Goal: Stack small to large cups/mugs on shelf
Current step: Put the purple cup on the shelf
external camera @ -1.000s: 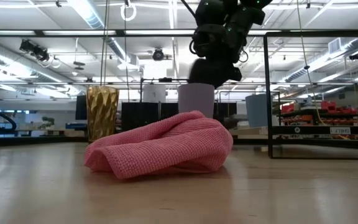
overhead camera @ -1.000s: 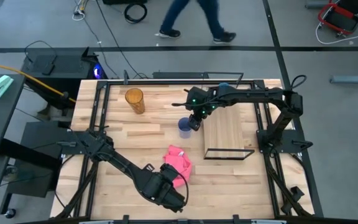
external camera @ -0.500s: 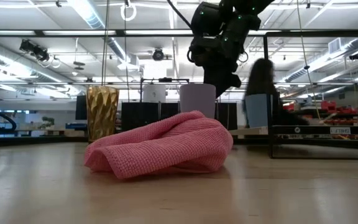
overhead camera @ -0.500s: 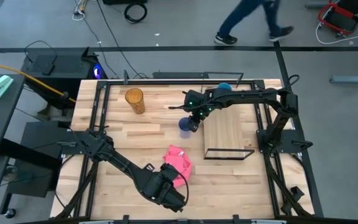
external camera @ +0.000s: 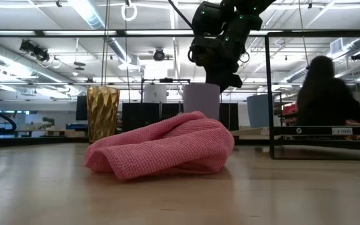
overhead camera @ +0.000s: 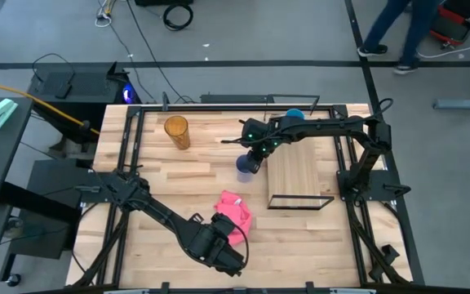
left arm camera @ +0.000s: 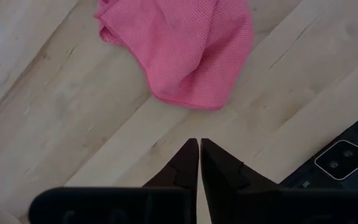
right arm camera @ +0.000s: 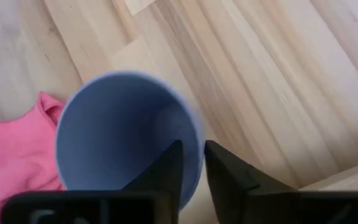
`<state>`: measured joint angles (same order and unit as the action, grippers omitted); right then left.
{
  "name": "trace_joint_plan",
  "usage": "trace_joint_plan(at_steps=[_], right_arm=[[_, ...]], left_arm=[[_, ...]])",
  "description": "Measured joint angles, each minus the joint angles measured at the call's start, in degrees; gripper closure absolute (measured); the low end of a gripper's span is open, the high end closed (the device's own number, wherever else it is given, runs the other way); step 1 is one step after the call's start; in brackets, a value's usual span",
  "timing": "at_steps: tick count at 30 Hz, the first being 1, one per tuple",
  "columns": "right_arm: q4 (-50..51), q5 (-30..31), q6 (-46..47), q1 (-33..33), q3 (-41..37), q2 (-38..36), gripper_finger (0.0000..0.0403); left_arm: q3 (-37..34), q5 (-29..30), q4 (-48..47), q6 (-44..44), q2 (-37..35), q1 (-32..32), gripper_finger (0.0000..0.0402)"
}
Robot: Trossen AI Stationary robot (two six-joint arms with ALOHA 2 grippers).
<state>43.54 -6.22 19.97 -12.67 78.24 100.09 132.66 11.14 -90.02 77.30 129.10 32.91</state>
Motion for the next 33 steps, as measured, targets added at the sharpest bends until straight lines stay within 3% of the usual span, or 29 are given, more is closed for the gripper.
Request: trace_joint_plan(at_steps=[5, 15, 23, 33], right_arm=[[-0.3, 0.6, 0.0, 0.0, 0.0, 0.0, 0.039], [0.3, 1.7, 0.0, 0.1, 0.0, -2.2, 0.0396], [6.5, 2.4, 0.0, -1.1, 0.0, -12.7, 0.0398], [25.2, 11.3, -0.9, -7.2, 0.1, -28.8, 0.04]], left_arm=[[0.0, 0.0, 0.0, 0.0, 0.0, 0.0, 0.0375], [0.0, 0.7, 0.0, -0.4, -0.1, 0.0, 0.0387], [0.0, 0.9, 0.0, -2.5, -0.1, -0.6, 0.0383], [0.0, 0.9, 0.8, -7.3, -0.1, -3.1, 0.0389]])
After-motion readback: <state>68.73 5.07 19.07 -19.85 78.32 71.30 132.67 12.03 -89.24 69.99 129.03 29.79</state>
